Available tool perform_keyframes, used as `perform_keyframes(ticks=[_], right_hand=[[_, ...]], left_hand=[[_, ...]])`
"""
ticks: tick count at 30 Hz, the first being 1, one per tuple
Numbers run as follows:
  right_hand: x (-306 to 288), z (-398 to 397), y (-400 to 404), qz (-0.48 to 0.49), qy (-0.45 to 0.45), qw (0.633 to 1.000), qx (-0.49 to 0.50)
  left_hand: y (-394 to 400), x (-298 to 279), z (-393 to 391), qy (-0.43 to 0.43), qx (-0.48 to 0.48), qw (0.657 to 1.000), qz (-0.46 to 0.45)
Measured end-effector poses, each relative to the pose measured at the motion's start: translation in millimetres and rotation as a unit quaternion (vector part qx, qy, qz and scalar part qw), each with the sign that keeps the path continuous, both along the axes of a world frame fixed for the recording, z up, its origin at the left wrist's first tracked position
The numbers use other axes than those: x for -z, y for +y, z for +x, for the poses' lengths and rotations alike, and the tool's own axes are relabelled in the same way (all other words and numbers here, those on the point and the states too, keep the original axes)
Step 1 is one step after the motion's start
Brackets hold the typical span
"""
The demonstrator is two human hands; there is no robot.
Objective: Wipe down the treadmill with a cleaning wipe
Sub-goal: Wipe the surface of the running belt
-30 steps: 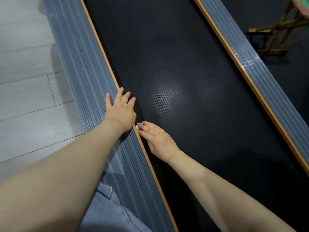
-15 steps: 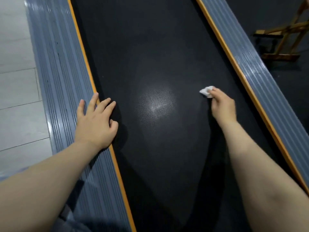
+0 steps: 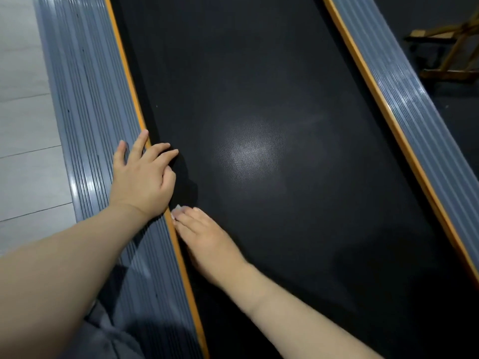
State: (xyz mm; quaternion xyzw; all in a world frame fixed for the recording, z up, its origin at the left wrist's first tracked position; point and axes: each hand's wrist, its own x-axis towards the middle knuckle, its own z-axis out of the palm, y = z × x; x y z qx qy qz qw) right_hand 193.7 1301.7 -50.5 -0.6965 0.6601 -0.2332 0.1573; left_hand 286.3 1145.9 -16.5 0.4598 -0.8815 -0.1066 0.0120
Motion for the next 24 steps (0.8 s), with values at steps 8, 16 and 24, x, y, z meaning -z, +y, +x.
perform_keyframes(ticks=[8,16,24], right_hand=[[-30.8,-235.7,18.4,-0.042,-0.008,0.977,0.208],[-12.5,-257.6,22.1,-0.050,0.023,0.843,0.535],[-2.8,5.1,42.5,-0.002,-0.019,0.997,-0.070]], left_hand=[[0.6,-0.4,1.6,-0.009,-0.002,1.000,0.007],[-1.0,1.5,1.5,-0.015,-0.001,1.000,0.003],[-0.1,1.8,0.6,-0.015,-0.001,1.000,0.000]])
